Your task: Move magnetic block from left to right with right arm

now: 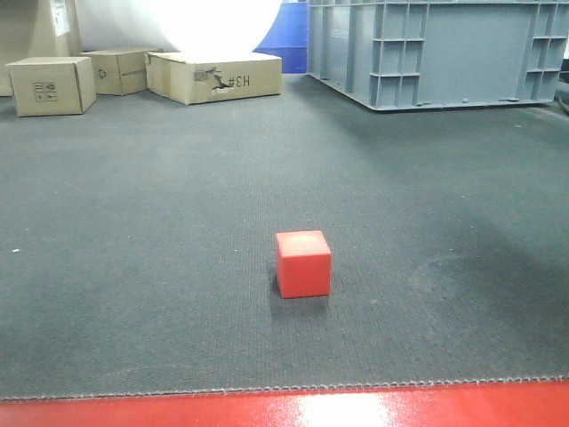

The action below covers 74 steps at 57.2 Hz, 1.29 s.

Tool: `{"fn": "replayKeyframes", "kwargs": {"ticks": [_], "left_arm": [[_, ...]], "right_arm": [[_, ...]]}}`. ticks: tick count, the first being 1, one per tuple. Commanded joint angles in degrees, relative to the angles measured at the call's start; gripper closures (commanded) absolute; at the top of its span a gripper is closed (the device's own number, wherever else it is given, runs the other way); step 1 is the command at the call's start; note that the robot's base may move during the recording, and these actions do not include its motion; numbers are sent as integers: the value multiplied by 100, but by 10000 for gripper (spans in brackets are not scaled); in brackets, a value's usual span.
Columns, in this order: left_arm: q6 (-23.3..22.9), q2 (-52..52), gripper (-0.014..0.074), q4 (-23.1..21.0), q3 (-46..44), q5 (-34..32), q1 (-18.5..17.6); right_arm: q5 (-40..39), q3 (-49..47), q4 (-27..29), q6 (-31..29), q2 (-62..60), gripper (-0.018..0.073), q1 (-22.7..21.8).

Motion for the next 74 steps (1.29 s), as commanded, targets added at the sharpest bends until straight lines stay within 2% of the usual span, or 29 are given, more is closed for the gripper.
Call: {"fn": "replayKeyframes", "kwargs": {"ticks": [1,8,20,37,63,74], "left_arm": [[-12,-31,722,-27,44,-515,-21],[-12,-31,722,-27,44,-515,-21],[-12,-31,722,-27,44,-515,-21],[-12,-31,722,-27,44,-515,-21],[-12,-31,722,-27,44,-515,-21],[-12,-31,722,-27,44,-515,-21]], "right_arm": [[-1121,307,77,-221,-589,527,-394],[-2022,970,77,-221,-1227,527,-635],[-3027,2054,72,-221,-2501,527,-654],[-3092,2710,72,-221,-4305,527,-654],[-3125,2727,72,-221,-4475,527,-654],[-3609,3287,66,-221,-5042,527,-654]]}}
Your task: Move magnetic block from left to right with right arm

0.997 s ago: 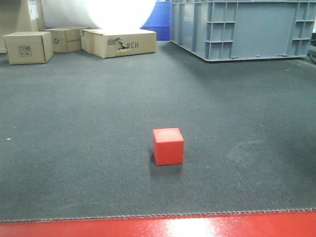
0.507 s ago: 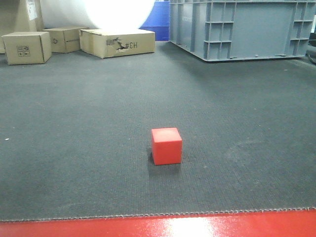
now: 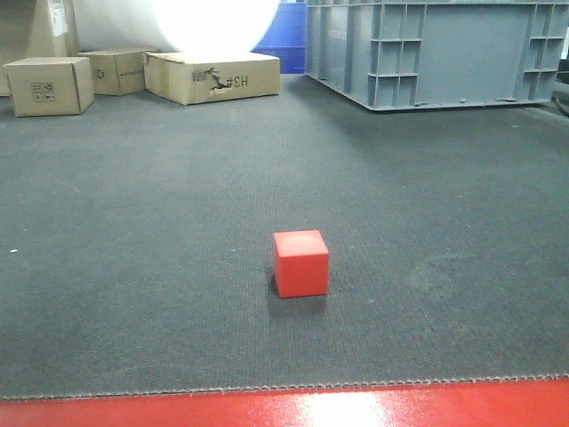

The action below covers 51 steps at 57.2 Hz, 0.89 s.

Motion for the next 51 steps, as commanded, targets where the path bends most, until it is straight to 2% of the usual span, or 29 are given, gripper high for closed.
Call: {"fn": "replayKeyframes", "kwargs": {"ticks": [1,13,18,51], "left_arm": [[-12,-31,722,-27,44,-515,-21],[-12,-31,722,-27,44,-515,-21],[-12,-31,722,-27,44,-515,-21],[-12,-31,722,-27,44,-515,-21]], "right_arm": [[-744,154,8,-59,-260,527,-29],[-769,803,-3,-59,-908,527,-29],[-501,801,-69,-59,-1113,527,-29],[-505,801,-94,-59,-1098,527,-29]]}}
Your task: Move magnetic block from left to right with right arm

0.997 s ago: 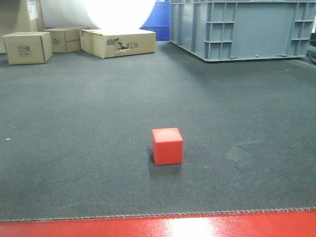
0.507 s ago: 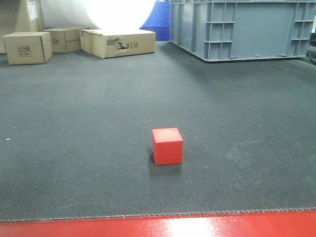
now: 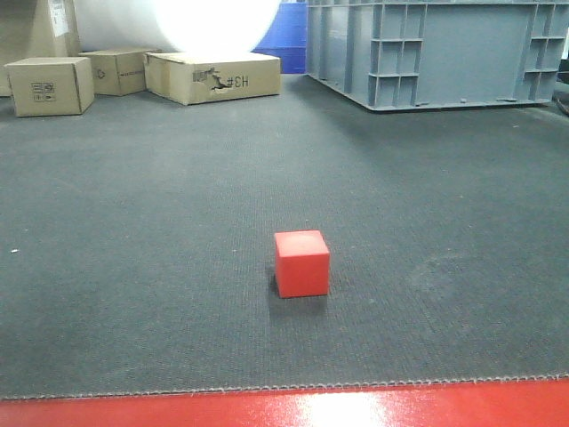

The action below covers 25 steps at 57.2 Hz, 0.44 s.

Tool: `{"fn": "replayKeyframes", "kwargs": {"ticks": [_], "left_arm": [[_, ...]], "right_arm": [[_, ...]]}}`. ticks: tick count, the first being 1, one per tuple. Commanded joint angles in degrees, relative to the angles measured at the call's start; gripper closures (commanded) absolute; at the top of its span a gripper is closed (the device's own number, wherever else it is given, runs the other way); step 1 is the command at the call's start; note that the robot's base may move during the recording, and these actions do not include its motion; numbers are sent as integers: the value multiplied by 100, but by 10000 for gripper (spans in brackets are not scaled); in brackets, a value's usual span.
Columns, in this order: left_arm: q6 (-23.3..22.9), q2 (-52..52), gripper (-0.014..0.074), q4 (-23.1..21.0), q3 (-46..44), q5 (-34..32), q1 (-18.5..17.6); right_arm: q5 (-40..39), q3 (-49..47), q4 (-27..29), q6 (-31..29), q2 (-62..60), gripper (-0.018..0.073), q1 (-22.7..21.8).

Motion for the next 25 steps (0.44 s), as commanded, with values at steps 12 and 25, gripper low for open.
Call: {"fn": "replayKeyframes", "kwargs": {"ticks": [12,25], "left_arm": [[-12,-31,722,-27,44,-515,-21],[-12,-31,722,-27,44,-515,-21]], "right_arm": [[-451,13,-50,-59,-120,527,-29],[-451,13,-50,-59,-120,527,-29]]}}
